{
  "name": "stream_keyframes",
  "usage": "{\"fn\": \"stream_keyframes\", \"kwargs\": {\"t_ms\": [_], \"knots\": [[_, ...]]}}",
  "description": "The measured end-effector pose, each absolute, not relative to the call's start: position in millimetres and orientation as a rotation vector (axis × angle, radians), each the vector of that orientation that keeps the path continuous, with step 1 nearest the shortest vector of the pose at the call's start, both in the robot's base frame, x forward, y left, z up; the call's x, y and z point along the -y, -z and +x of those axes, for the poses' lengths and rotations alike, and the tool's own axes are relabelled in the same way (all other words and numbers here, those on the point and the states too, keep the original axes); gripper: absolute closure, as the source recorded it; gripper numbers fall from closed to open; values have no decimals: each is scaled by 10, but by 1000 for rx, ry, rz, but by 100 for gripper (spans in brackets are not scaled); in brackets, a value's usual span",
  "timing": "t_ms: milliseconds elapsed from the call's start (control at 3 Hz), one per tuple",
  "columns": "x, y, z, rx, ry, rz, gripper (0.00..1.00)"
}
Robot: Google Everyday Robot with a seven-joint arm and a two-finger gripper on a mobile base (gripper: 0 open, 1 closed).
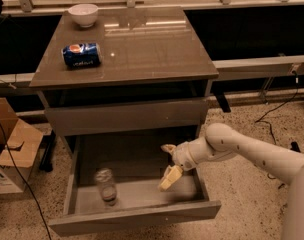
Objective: Pick water bottle from middle drawer and place on counter
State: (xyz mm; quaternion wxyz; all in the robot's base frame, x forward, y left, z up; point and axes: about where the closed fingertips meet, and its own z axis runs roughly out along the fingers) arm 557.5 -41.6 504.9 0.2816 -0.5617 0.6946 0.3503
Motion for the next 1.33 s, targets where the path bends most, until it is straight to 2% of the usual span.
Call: {"fn": "stream_keyframes", "kwargs": {"t_ms": [667,1000,1333], "knots": [[173,-4447,5597,-1918,-964,-1547,0],[-268,-4131,5550,-1906,-1046,-1547,0],[-269,-4131,5550,-1906,-1046,-1547,0]]}}
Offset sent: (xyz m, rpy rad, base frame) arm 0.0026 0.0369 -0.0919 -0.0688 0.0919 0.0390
